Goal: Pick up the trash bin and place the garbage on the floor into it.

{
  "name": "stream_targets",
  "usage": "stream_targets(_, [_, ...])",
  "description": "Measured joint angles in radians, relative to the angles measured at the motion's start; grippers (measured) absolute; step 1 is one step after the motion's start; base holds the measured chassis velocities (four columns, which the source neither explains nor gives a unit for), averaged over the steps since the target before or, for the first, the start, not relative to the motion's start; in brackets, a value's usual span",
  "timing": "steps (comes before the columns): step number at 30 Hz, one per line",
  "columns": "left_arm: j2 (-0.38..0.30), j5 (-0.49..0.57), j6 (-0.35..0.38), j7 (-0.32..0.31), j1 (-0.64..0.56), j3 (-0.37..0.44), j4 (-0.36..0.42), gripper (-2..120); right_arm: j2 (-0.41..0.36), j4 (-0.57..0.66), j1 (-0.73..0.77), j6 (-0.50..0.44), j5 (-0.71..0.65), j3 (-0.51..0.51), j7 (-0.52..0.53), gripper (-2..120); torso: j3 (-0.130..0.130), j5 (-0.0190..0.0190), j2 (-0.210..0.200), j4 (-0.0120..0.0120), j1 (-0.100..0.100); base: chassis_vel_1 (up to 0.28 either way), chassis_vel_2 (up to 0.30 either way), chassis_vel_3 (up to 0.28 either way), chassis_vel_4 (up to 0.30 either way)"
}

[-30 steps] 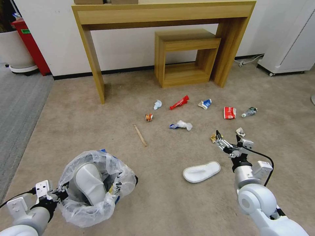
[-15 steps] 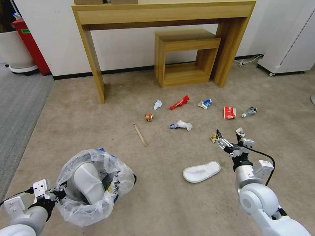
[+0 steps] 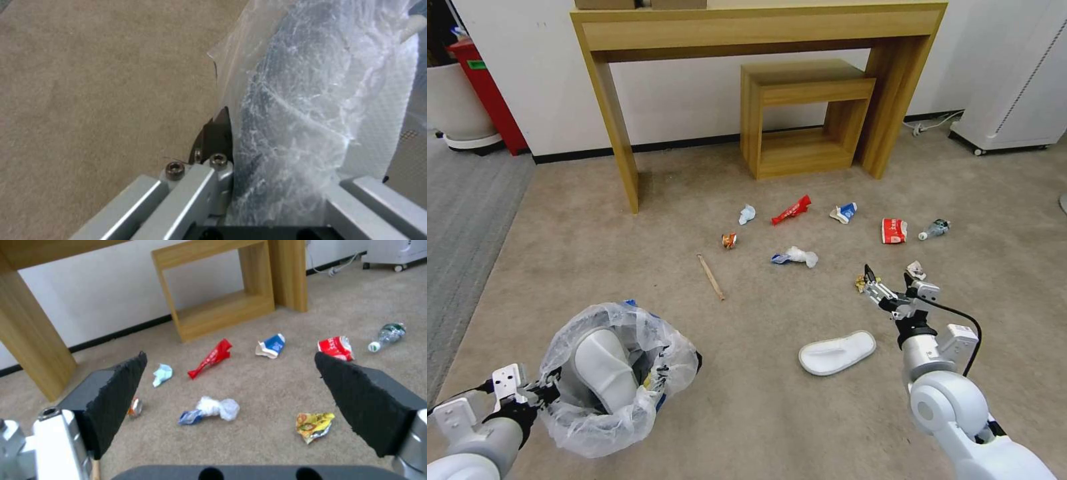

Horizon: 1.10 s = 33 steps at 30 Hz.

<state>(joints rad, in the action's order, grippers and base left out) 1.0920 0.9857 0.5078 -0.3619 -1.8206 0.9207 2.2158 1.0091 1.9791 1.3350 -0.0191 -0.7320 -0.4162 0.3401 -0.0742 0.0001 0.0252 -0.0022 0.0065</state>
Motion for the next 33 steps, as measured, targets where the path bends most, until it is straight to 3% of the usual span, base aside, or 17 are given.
stream_targets(25, [0.001, -0.002, -0.006, 0.003, 0.007, -0.006, -0.011, 0, 0.014, -0.030, -0.019, -0.014, 0.004, 0.029, 0.015, 94, 0.000, 0.0000, 0.000, 0.0000, 0.000, -0.014, 0.013, 0.014, -0.015])
stream_targets(31, [0.005, -0.006, -0.010, 0.004, 0.008, -0.011, -0.014, 0, 0.014, -0.026, -0.033, 0.082, -0.151, 0.053, 0.127, 99, 0.000, 0.0002, 0.000, 0.0000, 0.000, 0.000, 0.000, 0.000, 0.000])
stream_targets(33, [0.008, -0.009, -0.014, 0.004, 0.011, -0.016, -0.018, 0, 0.020, -0.020, -0.054, 0.160, -0.289, 0.063, 0.222, 99, 0.000, -0.0002, 0.000, 0.0000, 0.000, 0.000, 0.000, 0.000, 0.000])
